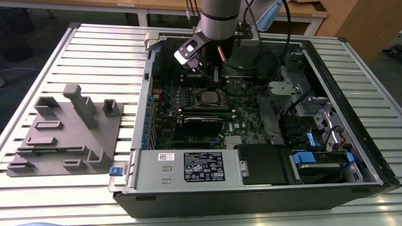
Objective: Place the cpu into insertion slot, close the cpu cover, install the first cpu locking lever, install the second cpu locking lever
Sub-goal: 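Close the cpu cover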
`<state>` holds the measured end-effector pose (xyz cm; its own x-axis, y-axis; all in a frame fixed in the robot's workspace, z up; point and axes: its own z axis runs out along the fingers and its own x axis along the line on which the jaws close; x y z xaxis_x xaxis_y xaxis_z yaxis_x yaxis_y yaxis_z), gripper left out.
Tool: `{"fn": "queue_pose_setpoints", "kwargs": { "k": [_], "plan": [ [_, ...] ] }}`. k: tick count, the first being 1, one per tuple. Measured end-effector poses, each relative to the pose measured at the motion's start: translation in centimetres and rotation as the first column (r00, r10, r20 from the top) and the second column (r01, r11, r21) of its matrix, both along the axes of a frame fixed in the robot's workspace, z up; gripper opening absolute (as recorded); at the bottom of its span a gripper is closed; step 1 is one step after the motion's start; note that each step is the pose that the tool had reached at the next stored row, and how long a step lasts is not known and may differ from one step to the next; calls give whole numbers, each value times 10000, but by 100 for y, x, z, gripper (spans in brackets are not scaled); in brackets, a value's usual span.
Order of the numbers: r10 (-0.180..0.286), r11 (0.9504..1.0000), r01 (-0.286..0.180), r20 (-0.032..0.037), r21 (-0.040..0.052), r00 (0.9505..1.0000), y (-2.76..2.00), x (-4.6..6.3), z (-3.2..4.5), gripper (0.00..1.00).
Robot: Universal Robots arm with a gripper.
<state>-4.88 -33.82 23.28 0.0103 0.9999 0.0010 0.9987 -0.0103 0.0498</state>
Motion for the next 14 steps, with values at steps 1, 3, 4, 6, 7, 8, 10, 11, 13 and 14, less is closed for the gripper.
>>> {"fn": "queue_pose_setpoints", "kwargs": {
  "k": [1, 3, 4, 6, 7, 8, 10, 11, 13, 14],
  "plan": [
    [0, 10000, 0, 1, 1, 10000, 0, 0, 3, 11],
    [0, 10000, 0, 0, 0, 10000, 0, 0, 10, 11],
    [0, 10000, 0, 1, 1, 10000, 0, 0, 15, 11],
    [0, 10000, 0, 1, 2, 10000, 0, 0, 21, 11],
    [0, 10000, 0, 2, 3, 10000, 1, 0, 23, 11],
    [0, 10000, 0, 2, 4, 10000, 0, 0, 25, 11],
    [0, 10000, 0, 1, 2, 10000, 0, 0, 29, 11],
    [0, 10000, 0, 1, 1, 10000, 0, 0, 31, 11],
    [0, 10000, 0, 1, 2, 10000, 0, 0, 36, 11],
    [0, 10000, 0, 1, 2, 10000, 0, 0, 39, 11]
  ]
}}
